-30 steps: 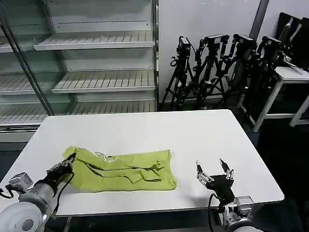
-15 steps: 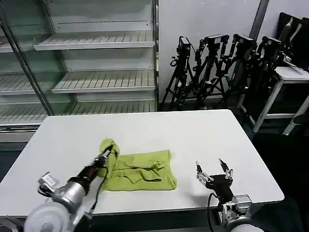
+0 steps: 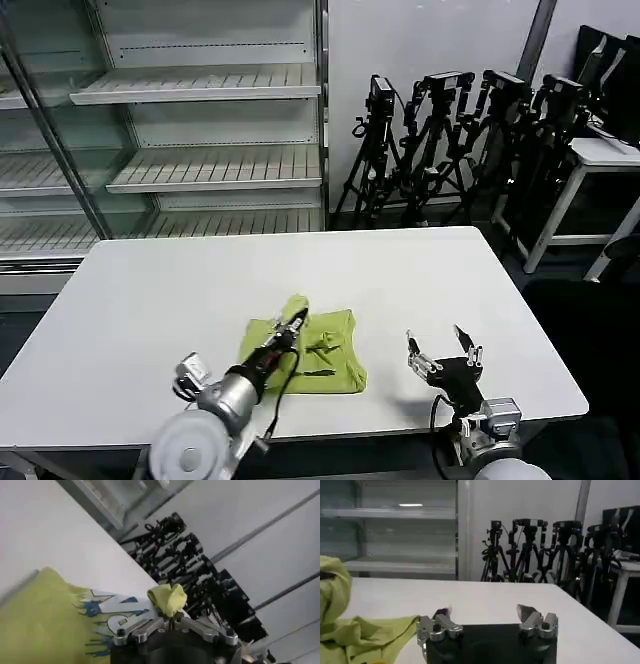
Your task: Fold and organize the clothes.
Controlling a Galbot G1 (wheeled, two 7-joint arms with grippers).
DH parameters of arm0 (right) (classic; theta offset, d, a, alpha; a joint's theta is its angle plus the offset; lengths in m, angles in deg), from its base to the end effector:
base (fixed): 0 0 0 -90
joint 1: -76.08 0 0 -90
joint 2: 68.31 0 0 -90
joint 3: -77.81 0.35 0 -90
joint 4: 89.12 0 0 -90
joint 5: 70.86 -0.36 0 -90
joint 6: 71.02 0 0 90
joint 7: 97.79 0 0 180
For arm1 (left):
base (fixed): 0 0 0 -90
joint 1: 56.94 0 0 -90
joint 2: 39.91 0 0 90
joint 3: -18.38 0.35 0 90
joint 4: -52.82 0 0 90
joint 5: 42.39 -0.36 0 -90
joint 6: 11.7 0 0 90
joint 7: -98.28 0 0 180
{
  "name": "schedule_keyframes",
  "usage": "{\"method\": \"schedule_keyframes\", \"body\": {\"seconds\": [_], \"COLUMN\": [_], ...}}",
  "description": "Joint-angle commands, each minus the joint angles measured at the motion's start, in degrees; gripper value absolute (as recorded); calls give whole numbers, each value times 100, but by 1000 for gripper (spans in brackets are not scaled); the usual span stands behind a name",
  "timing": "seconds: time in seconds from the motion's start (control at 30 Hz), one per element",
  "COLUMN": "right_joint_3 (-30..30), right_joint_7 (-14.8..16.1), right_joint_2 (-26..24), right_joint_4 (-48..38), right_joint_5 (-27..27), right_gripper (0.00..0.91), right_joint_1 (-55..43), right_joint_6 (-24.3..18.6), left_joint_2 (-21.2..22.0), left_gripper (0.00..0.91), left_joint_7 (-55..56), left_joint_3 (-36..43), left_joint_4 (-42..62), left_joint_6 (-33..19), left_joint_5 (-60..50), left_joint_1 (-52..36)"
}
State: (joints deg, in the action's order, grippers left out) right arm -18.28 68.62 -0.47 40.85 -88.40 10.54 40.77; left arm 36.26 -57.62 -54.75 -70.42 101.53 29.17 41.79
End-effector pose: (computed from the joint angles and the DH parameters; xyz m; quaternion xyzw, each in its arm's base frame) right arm 0.1996 -0.0177 -0.2237 0.0459 -0.9949 0.0263 0.0864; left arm 0.2591 -0.0484 -0.2109 -0.1783 -0.8659 0.4192 0.2067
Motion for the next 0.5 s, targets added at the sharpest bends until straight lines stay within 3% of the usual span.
{"method": "schedule_keyframes", "body": {"seconds": [0.03, 0.5], "right_joint_3": [-12, -34], "right_joint_7": [-9, -10], "right_joint_2": [-8, -3], "right_joint_4": [24, 171], "right_joint_5": [-4, 8], "right_gripper": [907, 907], "right_joint_1": [17, 81], "right_joint_6": [6, 1], "left_joint_2": [465, 349], "left_gripper": [907, 907], "left_joint_7": [11, -4], "left_joint_3": [520, -34], "left_joint_4": [748, -21], "left_joint_6": [-51, -133], "left_joint_5": [-436, -538], "left_joint_1": [-460, -17]}}
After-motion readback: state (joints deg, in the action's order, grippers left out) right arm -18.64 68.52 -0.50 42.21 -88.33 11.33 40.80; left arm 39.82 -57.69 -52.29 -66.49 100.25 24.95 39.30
